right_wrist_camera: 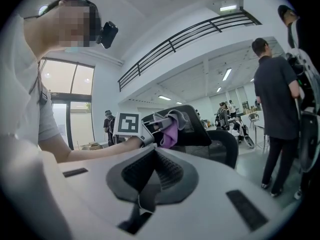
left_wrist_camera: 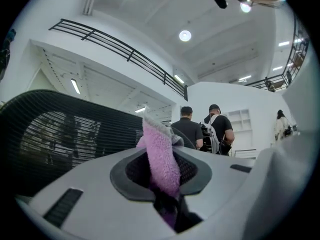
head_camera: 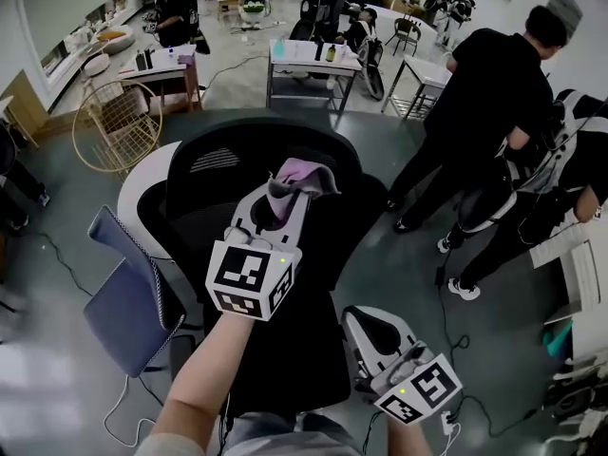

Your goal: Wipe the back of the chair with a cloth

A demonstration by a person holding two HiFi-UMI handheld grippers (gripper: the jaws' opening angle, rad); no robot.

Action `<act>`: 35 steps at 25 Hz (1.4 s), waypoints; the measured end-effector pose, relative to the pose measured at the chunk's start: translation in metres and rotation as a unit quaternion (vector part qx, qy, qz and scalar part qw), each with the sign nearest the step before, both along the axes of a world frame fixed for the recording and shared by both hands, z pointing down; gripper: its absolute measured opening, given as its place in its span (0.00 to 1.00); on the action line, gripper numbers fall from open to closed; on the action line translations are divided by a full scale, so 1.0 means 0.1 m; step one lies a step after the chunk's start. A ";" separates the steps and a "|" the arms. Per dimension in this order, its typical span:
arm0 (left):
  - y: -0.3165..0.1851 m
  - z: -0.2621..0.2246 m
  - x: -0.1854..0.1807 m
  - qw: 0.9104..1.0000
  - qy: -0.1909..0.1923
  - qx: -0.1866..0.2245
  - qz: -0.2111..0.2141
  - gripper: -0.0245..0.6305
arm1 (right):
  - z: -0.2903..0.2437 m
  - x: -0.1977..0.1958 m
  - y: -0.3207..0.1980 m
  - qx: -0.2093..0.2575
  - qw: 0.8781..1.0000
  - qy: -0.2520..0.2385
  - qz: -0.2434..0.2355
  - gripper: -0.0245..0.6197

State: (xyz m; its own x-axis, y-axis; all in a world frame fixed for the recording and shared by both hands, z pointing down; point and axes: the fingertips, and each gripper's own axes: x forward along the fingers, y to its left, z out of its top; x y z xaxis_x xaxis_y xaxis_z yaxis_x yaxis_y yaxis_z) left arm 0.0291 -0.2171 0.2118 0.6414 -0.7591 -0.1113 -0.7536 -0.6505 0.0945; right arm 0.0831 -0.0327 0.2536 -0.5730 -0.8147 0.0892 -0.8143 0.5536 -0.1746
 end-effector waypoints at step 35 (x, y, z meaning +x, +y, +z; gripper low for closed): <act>0.18 0.27 0.52 0.999 0.006 -0.001 0.043 0.16 | -0.02 0.27 0.21 -0.002 0.999 0.023 0.041 0.05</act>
State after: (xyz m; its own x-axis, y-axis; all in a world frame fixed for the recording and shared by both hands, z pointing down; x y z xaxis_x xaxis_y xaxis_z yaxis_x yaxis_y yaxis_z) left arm 0.0810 -0.1992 0.2387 0.7025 -0.7019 -0.1179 -0.6941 -0.7122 0.1045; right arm 0.1102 -0.0119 0.2513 -0.4997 -0.8584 0.1160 -0.8639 0.4842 -0.1384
